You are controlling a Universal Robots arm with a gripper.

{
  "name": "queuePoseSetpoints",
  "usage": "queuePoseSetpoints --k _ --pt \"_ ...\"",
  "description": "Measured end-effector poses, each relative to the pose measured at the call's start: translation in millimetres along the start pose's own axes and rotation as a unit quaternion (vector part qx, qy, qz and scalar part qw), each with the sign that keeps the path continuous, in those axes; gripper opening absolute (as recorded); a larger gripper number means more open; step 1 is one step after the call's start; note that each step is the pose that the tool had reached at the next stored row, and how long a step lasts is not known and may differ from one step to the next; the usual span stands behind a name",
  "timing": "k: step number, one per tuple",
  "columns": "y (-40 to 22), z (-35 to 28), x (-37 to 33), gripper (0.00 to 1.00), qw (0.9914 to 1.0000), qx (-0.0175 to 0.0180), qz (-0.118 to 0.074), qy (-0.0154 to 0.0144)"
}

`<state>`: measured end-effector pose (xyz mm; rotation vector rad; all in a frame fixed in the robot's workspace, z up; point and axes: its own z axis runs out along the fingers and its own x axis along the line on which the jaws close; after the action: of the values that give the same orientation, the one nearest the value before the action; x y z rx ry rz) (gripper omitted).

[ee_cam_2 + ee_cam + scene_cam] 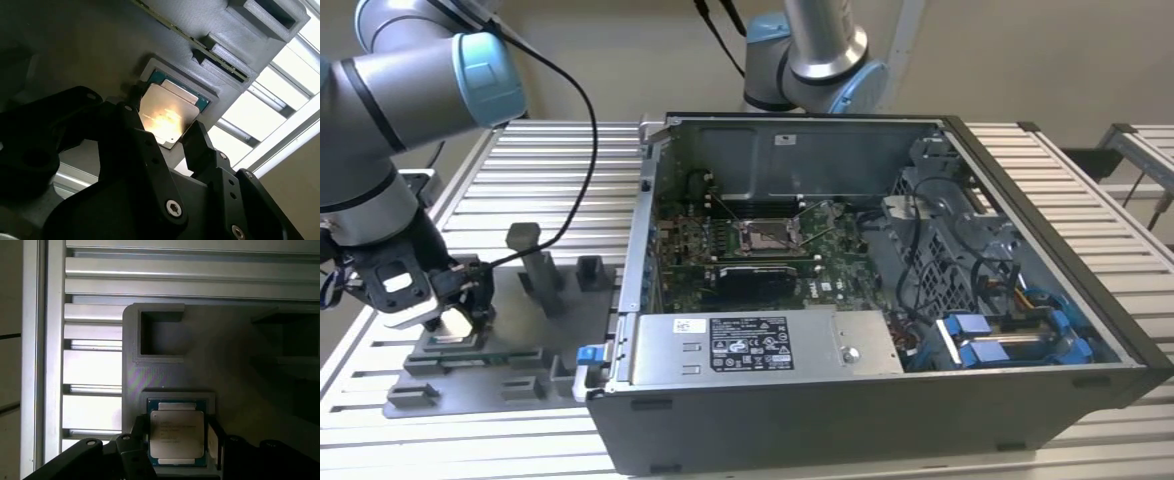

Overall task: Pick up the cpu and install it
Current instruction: 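Place the cpu into insertion slot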

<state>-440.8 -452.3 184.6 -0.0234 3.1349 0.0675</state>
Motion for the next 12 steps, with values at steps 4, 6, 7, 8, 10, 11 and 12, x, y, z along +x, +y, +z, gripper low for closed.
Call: queuePoseSetpoints --k 4,6,7,8,10,11,12 --pt "0.0 0.0 0.0 0.0 1.0 0.0 0.0 0.0" --pt "-0.1 0.0 0.0 0.0 1.0 0.0 0.0 0.0" --pt "-0.1 -0.1 0.0 0.0 1.0 0.0 0.0 0.0001" --pt "-0.1 0.0 0.0 0.0 1.0 0.0 0.0 0.0" --pt "-0.1 0.0 0.0 0.0 1.0 0.0 0.0 0.0" --pt "-0.1 0.0 0.0 0.0 1.0 0.0 0.0 0.0" --pt "-0.1 0.0 0.0 0.0 1.0 0.0 0.0 0.0"
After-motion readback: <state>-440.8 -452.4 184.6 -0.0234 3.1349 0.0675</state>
